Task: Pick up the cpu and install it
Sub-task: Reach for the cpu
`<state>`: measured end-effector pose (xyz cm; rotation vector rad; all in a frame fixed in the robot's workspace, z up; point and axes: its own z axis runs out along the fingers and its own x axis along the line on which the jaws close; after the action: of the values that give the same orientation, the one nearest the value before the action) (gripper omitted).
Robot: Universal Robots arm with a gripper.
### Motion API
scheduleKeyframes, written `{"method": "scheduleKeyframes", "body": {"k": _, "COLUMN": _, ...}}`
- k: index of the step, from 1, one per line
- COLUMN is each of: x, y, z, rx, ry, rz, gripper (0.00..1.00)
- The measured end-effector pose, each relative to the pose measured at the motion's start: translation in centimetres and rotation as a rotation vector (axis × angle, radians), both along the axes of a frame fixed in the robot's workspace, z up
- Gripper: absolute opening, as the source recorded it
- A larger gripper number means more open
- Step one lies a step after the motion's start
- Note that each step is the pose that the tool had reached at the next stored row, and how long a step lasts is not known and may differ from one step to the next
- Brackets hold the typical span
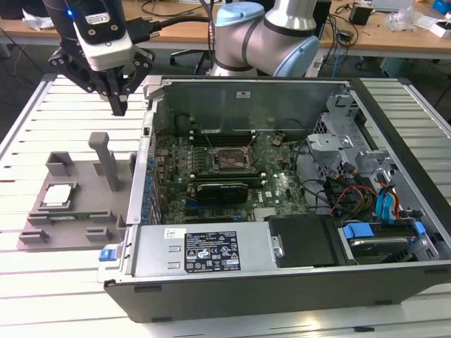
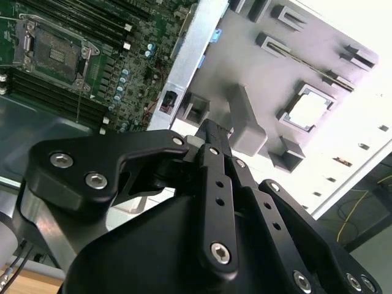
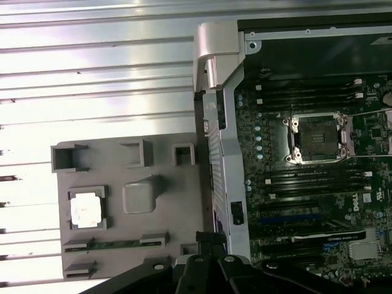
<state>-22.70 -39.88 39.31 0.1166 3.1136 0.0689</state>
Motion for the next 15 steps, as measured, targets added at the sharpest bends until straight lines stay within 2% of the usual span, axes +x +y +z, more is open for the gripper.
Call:
{"method": "scheduleKeyframes", "body": {"k": 9, "x": -0.60, "y": 0.00, "z": 0.00, "rx": 0.0000, "ry": 0.0000, "rz": 0.000, "gripper": 0.11}}
{"method": "scheduleKeyframes", "body": {"k": 15, "x": -1.51, "y": 0.00, "z": 0.00, "rx": 0.0000, "ry": 0.0000, "rz": 0.000, "gripper": 0.11}}
